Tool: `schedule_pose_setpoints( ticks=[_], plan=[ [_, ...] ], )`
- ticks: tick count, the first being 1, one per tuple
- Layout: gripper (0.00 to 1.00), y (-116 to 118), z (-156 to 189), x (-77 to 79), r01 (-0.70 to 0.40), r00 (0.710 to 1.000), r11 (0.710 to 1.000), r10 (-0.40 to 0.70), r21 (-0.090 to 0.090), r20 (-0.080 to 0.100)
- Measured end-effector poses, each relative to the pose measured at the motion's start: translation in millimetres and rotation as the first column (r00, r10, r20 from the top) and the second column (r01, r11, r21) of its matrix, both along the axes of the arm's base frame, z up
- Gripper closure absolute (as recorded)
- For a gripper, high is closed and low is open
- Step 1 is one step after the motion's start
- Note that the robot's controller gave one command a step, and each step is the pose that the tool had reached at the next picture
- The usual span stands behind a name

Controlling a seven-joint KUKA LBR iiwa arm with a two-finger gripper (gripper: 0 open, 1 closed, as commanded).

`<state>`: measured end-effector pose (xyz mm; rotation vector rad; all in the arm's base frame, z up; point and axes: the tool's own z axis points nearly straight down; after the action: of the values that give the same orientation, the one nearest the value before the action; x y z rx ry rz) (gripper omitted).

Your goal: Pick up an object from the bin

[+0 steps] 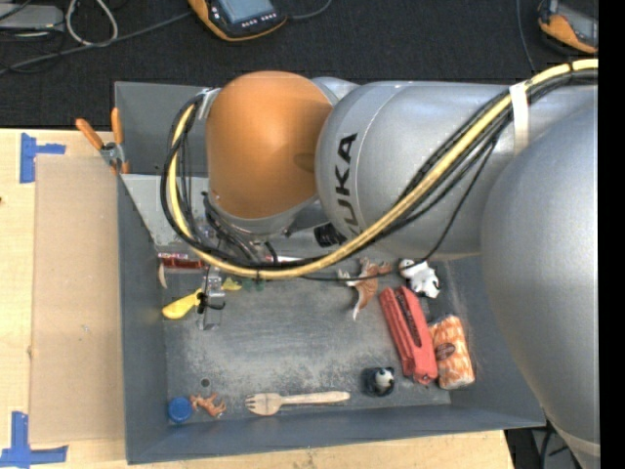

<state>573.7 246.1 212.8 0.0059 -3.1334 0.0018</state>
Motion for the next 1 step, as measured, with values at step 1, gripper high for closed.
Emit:
schedule_pose_setpoints(
  ticks=[1],
  plan=[
    [0.0,-1.3,4.8,2.1,0.005,1.0,1.0,-0.005,0.002,0.008]
  ],
)
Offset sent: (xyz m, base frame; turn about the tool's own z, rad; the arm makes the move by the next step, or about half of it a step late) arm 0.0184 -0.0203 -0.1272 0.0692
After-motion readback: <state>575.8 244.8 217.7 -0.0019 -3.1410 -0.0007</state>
